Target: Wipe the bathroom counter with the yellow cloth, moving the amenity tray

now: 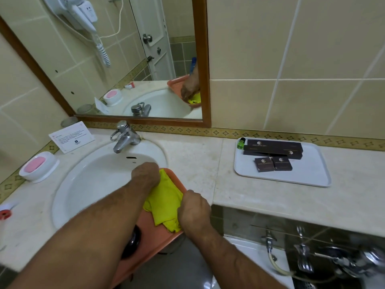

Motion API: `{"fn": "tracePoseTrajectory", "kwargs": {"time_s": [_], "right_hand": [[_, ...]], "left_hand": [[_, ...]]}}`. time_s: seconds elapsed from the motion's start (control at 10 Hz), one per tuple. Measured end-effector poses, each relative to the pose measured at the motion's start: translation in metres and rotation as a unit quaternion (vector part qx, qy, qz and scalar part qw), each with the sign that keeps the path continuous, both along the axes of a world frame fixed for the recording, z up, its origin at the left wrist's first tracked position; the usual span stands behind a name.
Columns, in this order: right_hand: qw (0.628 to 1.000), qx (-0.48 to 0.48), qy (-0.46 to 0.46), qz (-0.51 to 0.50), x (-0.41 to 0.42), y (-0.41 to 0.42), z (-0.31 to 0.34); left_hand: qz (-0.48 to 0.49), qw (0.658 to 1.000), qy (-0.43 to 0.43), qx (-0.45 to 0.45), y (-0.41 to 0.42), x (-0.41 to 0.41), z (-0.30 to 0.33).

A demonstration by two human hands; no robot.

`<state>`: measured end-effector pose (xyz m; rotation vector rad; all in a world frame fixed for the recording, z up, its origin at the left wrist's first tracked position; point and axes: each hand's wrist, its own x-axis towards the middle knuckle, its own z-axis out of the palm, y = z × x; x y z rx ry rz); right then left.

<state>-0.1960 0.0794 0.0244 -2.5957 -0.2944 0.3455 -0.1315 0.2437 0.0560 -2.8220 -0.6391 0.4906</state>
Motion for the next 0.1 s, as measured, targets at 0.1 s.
{"fn": "tracePoseTrajectory", "kwargs": {"time_s": [0.1], "right_hand": [[0.991,-0.082,-0.090,0.048,-0.0010,-0.0024,-0.0021]], "left_hand": [[-0.027,0.998,-0.044,0.025,-0.0034,-0.0034,-0.0009]]}}
